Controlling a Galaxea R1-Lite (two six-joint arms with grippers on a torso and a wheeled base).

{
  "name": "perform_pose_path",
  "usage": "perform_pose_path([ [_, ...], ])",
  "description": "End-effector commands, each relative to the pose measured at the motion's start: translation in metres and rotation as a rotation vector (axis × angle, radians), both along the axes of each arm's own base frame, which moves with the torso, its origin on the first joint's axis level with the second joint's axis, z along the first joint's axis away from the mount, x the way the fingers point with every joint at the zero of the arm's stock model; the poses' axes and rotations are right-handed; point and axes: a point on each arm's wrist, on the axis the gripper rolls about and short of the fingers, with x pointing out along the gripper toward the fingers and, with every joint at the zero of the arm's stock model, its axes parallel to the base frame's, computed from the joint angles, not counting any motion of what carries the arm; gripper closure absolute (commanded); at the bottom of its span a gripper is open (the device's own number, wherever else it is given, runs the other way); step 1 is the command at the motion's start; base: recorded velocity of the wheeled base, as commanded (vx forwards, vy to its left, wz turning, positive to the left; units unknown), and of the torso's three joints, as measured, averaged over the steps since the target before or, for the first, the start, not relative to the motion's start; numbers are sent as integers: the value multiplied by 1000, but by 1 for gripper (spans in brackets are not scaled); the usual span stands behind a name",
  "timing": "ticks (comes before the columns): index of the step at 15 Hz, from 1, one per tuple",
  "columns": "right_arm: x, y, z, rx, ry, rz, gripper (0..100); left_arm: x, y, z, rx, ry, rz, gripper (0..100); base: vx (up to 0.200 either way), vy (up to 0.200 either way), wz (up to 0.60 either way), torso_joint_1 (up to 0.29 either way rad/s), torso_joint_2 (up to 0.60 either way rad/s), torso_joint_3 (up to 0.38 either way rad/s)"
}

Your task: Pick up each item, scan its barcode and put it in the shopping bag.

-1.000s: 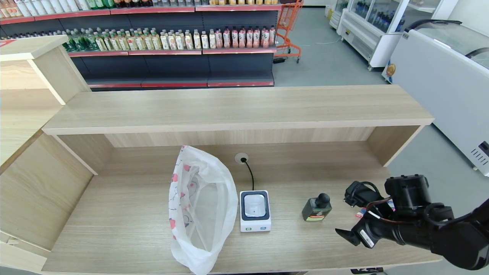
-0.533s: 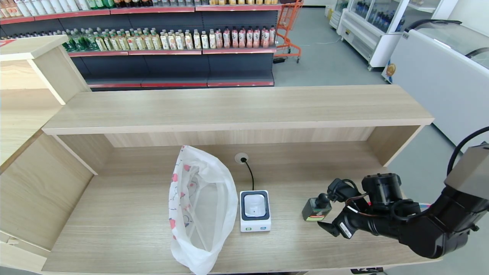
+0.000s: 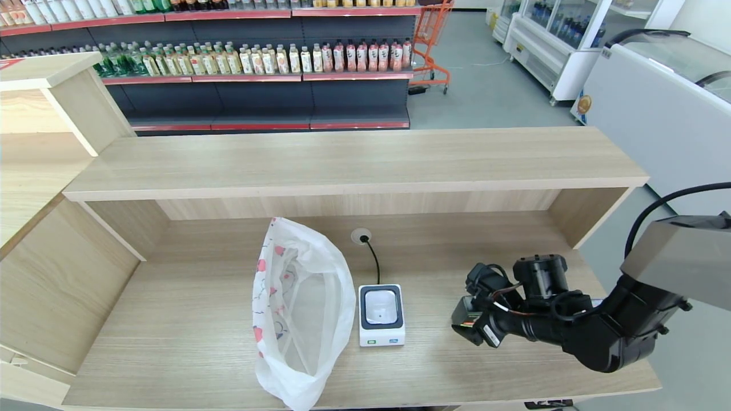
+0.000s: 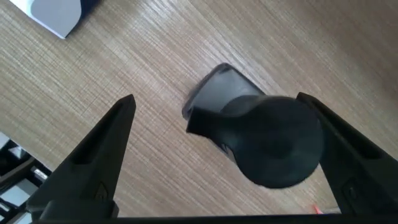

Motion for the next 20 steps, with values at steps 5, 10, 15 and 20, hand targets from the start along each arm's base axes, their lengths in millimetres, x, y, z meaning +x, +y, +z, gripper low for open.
perform_pose_path([
  [5, 3, 6, -11, -10, 0, 22, 100, 0, 0, 0, 0, 1, 0, 0, 0, 0, 0, 0, 0, 0],
  [10, -13, 16, 5, -16, -55, 77, 100, 0, 0, 0, 0, -1, 0, 0, 0, 0, 0, 0, 0, 0],
  [15, -69, -28, 88, 78, -276, -20, 100, 0, 0, 0, 0, -1, 0, 0, 0, 0, 0, 0, 0, 0],
  [20, -134, -54, 137, -43, -551, -10, 100, 0, 0, 0, -2, -1, 0, 0, 0, 0, 0, 0, 0, 0],
])
